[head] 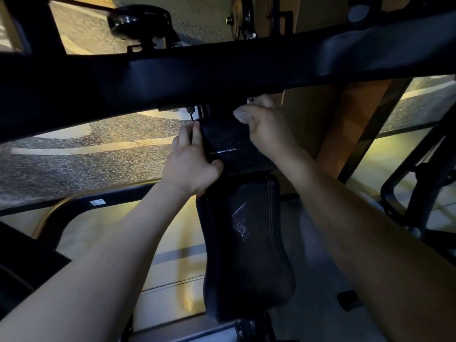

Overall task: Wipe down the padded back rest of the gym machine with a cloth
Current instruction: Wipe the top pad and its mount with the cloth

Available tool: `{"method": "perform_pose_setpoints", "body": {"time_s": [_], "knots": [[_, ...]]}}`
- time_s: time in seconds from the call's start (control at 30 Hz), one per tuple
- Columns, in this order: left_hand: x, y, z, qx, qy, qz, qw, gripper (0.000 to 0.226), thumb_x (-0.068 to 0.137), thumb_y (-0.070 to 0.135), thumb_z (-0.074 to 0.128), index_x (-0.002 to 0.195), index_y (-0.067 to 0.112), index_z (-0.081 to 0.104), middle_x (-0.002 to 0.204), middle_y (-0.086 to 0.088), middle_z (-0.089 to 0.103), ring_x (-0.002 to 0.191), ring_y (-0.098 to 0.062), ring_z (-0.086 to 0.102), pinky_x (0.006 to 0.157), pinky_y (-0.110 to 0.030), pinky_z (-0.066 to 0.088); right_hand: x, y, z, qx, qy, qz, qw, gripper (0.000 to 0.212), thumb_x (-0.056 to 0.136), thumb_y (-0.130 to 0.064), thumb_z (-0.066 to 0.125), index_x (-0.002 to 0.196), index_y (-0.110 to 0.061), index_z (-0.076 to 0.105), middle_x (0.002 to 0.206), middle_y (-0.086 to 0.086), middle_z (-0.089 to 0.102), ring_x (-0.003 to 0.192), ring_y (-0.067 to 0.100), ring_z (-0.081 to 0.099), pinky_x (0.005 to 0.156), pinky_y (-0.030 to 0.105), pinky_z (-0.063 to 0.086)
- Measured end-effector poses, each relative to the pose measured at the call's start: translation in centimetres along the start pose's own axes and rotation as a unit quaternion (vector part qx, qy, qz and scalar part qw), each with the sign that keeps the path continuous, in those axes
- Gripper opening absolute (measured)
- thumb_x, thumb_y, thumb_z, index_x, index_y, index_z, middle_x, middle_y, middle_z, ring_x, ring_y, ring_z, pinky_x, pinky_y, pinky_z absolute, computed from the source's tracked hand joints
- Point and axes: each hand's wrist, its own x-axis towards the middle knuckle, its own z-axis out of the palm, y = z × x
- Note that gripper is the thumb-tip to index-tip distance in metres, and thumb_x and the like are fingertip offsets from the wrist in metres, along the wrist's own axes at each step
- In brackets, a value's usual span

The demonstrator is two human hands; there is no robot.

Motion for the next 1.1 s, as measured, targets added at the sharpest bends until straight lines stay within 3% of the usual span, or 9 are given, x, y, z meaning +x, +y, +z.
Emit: {"method": "perform_pose_setpoints", "body": {"time_s": [0.13, 0.27, 0.33, 0.47, 0.57, 0.7, 0.83, 1.0, 1.1], "knots": [[0.5, -0.3, 0.0, -0.029, 0.032, 0.013, 0.999, 0.083, 0.089, 0.044, 0.054, 0.158, 0.013, 0.019, 0.149, -0.01, 0.029, 0.138, -0.033, 0.027, 0.112, -0.045, 0.032, -0.3, 1.1, -1.1, 0.006, 0.043, 0.056, 0.998, 0.028, 0.1, -0.012, 0.05, 0.118, -0.006, 0.07, 0.122, 0.016, 0.054, 0.109, 0.027, 0.059, 0.095, 0.033, 0.052], [1.1, -0.3, 0.1, -0.018, 0.059, 0.028, 0.998, 0.071, 0.096, 0.038, 0.049, 0.16, 0.025, 0.021, 0.142, -0.013, 0.034, 0.128, -0.037, 0.032, 0.107, -0.048, 0.033, -0.7, 2.2, -1.2, 0.007, 0.034, 0.101, 0.994, 0.023, 0.102, -0.014, 0.052, 0.12, -0.007, 0.063, 0.119, 0.013, 0.053, 0.094, 0.022, 0.057, 0.067, 0.014, 0.037], [1.4, -0.3, -0.1, 0.009, 0.051, 0.029, 0.998, 0.07, 0.098, 0.04, 0.044, 0.162, 0.034, 0.015, 0.143, -0.012, 0.032, 0.125, -0.036, 0.033, 0.106, -0.046, 0.034, -0.9, 3.0, -1.2, 0.035, 0.024, 0.114, 0.993, 0.025, 0.103, -0.018, 0.051, 0.125, -0.014, 0.062, 0.119, 0.009, 0.053, 0.091, 0.014, 0.054, 0.061, 0.004, 0.032], [1.6, 0.5, 0.4, 0.032, 0.044, 0.01, 0.998, 0.063, 0.102, 0.043, 0.039, 0.161, 0.034, 0.02, 0.162, -0.002, 0.018, 0.134, -0.038, 0.026, 0.109, -0.046, 0.034, -1.9, 4.4, -1.4, 0.085, 0.015, 0.132, 0.987, 0.034, 0.105, -0.026, 0.048, 0.136, -0.027, 0.06, 0.127, 0.003, 0.058, 0.106, 0.011, 0.057, 0.077, 0.012, 0.039], [1.4, 1.3, 0.9, 0.054, 0.033, -0.008, 0.998, 0.064, 0.103, 0.045, 0.037, 0.162, 0.031, 0.016, 0.168, 0.005, 0.013, 0.138, -0.04, 0.022, 0.11, -0.048, 0.034, -3.8, 5.4, -0.7, 0.149, 0.039, 0.169, 0.974, 0.031, 0.104, -0.028, 0.051, 0.131, -0.022, 0.064, 0.116, -0.001, 0.066, 0.097, 0.005, 0.063, 0.073, 0.01, 0.046], [1.9, 2.6, 1.0, 0.064, -0.001, -0.05, 0.997, 0.074, 0.095, 0.047, 0.038, 0.162, 0.031, 0.011, 0.169, 0.007, 0.014, 0.14, -0.04, 0.021, 0.109, -0.045, 0.033, -7.1, 6.5, 0.3, 0.188, 0.037, 0.203, 0.96, 0.025, 0.105, -0.021, 0.05, 0.12, -0.013, 0.067, 0.105, 0.008, 0.069, 0.087, 0.013, 0.065, 0.071, 0.015, 0.048], [2.2, 3.4, 0.7, 0.085, -0.028, -0.056, 0.994, 0.087, 0.081, 0.057, 0.035, 0.16, 0.029, 0.011, 0.165, 0.002, 0.02, 0.14, -0.042, 0.029, 0.107, -0.044, 0.03, -5.3, 7.0, -0.5, 0.205, 0.048, 0.183, 0.96, 0.03, 0.104, -0.032, 0.048, 0.125, -0.021, 0.067, 0.115, 0.006, 0.069, 0.102, 0.016, 0.065, 0.089, 0.039, 0.055], [1.8, 3.8, 0.4, 0.079, -0.03, -0.047, 0.995, 0.089, 0.083, 0.053, 0.046, 0.161, 0.025, 0.013, 0.164, 0.005, 0.02, 0.139, -0.039, 0.029, 0.108, -0.041, 0.025, -2.4, 7.3, -1.1, 0.221, 0.048, 0.141, 0.964, 0.033, 0.106, -0.023, 0.052, 0.134, -0.008, 0.063, 0.126, 0.016, 0.06, 0.114, 0.027, 0.061, 0.099, 0.042, 0.05], [1.6, 3.5, 0.0, 0.107, -0.044, -0.032, 0.993, 0.094, 0.089, 0.043, 0.063, 0.163, 0.025, 0.008, 0.169, 0.003, 0.011, 0.143, -0.033, 0.023, 0.118, -0.041, 0.019, -4.6, 8.6, 0.2, 0.223, 0.001, 0.122, 0.967, 0.045, 0.108, -0.033, 0.045, 0.151, -0.017, 0.046, 0.141, 0.011, 0.05, 0.125, 0.02, 0.051, 0.101, 0.023, 0.041]]}}
